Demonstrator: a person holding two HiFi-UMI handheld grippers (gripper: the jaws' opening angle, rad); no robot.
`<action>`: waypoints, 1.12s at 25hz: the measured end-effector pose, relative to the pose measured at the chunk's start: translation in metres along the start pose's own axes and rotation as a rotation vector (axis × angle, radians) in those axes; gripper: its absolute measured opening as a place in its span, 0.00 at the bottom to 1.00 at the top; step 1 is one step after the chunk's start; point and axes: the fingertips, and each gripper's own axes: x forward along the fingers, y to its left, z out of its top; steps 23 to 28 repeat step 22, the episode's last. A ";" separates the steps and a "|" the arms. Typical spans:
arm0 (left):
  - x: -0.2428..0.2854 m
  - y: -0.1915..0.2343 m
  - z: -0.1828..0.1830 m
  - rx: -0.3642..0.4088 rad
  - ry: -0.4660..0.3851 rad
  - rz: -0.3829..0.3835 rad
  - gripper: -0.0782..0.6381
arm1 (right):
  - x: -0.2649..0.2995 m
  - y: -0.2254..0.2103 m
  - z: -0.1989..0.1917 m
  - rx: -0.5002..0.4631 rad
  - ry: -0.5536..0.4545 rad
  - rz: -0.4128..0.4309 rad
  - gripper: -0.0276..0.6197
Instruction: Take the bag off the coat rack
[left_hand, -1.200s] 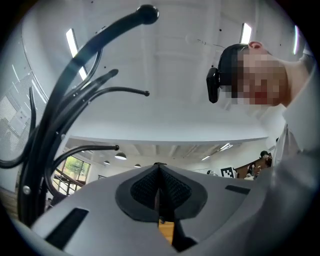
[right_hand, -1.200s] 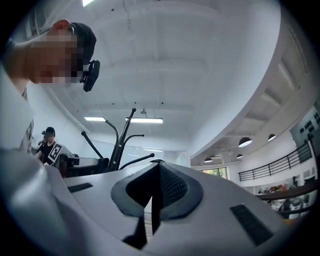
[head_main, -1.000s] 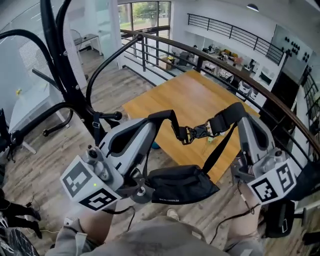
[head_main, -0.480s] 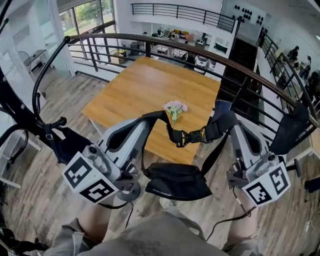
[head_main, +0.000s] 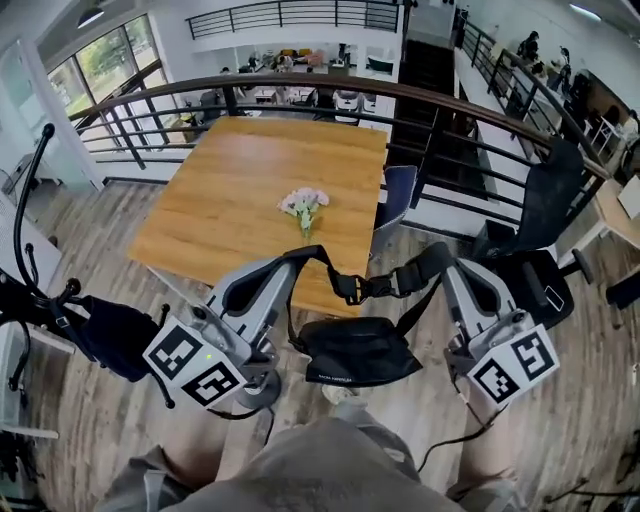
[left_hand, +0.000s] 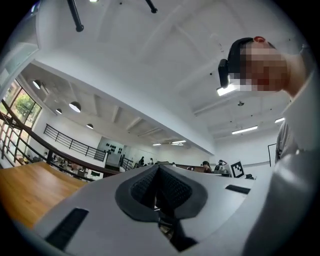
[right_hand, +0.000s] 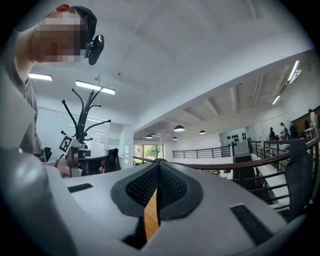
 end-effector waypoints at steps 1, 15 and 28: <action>-0.002 0.003 -0.004 0.003 0.019 -0.006 0.13 | 0.000 0.002 -0.007 0.009 0.014 -0.017 0.09; 0.022 0.000 -0.092 -0.071 0.164 -0.069 0.13 | -0.043 -0.029 -0.113 0.116 0.214 -0.162 0.09; 0.024 0.007 -0.101 -0.074 0.192 -0.080 0.13 | -0.036 -0.027 -0.120 0.084 0.249 -0.157 0.09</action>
